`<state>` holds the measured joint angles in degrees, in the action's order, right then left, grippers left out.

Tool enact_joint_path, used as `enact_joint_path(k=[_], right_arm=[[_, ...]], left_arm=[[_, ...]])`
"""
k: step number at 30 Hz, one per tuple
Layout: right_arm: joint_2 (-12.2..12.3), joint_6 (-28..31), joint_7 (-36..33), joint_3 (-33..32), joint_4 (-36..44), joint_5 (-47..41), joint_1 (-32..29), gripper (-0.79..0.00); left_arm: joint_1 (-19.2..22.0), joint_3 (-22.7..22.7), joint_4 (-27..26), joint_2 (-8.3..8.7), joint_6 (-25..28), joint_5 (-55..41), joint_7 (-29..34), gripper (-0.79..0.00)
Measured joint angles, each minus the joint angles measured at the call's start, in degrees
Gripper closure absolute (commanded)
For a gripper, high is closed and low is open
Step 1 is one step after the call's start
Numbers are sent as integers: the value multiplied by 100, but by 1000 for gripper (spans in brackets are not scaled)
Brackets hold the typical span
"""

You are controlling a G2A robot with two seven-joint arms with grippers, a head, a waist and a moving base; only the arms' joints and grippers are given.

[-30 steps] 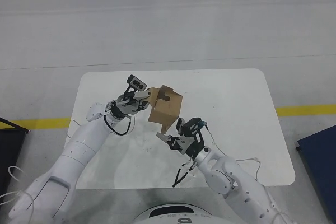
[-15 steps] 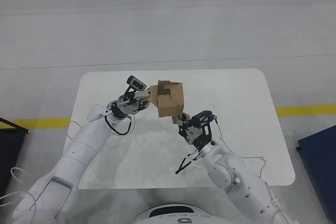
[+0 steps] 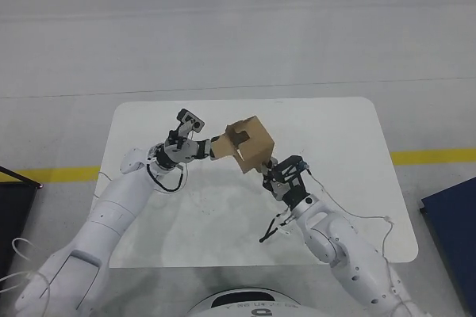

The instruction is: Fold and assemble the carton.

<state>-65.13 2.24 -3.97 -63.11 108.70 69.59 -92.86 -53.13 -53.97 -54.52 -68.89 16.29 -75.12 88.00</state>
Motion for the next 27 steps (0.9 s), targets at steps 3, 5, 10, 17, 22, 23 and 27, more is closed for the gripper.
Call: enact_joint_path(k=[3,5,10,17,22,23,27], right_arm=[[30,48,-4,-215,95,69,-92,0],[45,76,-22,-350,172,25,-142,0],[58,175,-98,-562,364,-132,-218,0],[-10,290,-331,-306,348,-513,-39,0],[-66,264,-450,-71,136,-689,69,0],[-71,251,-454,-57,124,-705,69,0],[-86,196,-474,-36,133,-760,17,0]], left_arm=[[-78,-59,-17,82,0,299,0,-785],[-152,-55,-20,141,0,603,0,-785],[-452,188,-140,248,-73,1051,0,-785],[-465,388,-245,155,21,627,-14,-785],[-320,212,-327,4,399,1028,-394,-785],[-309,201,-335,-19,455,1104,-451,-760],[-262,178,-290,-114,677,1433,-673,-588]])
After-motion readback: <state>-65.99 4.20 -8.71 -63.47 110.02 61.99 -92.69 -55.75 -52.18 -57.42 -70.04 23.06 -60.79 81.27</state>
